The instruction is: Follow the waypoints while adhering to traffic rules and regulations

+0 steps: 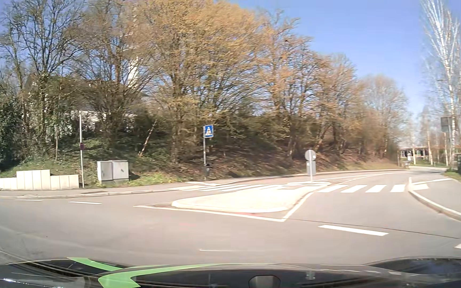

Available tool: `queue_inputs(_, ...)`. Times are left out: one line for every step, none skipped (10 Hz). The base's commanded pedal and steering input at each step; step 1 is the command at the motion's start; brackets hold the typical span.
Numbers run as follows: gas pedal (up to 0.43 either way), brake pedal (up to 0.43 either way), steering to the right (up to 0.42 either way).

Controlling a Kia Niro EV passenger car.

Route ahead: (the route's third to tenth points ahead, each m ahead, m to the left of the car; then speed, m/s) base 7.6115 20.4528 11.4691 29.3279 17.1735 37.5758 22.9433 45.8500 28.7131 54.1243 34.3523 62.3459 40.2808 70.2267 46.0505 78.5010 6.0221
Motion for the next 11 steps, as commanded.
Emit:
queue_inputs(0.098,0.000,-0.500)
queue_inputs(0.087,0.000,-0.515)
queue_inputs(0.087,0.000,-0.523)
queue_inputs(0.087,0.000,-0.524)
queue_inputs(0.087,0.000,-0.524)
queue_inputs(0.087,0.000,-0.524)
queue_inputs(0.098,0.000,-0.523)
queue_inputs(0.098,0.000,-0.522)
queue_inputs(0.098,0.000,-0.521)
queue_inputs(0.098,0.000,-0.520)
queue_inputs(0.098,0.000,-0.519)
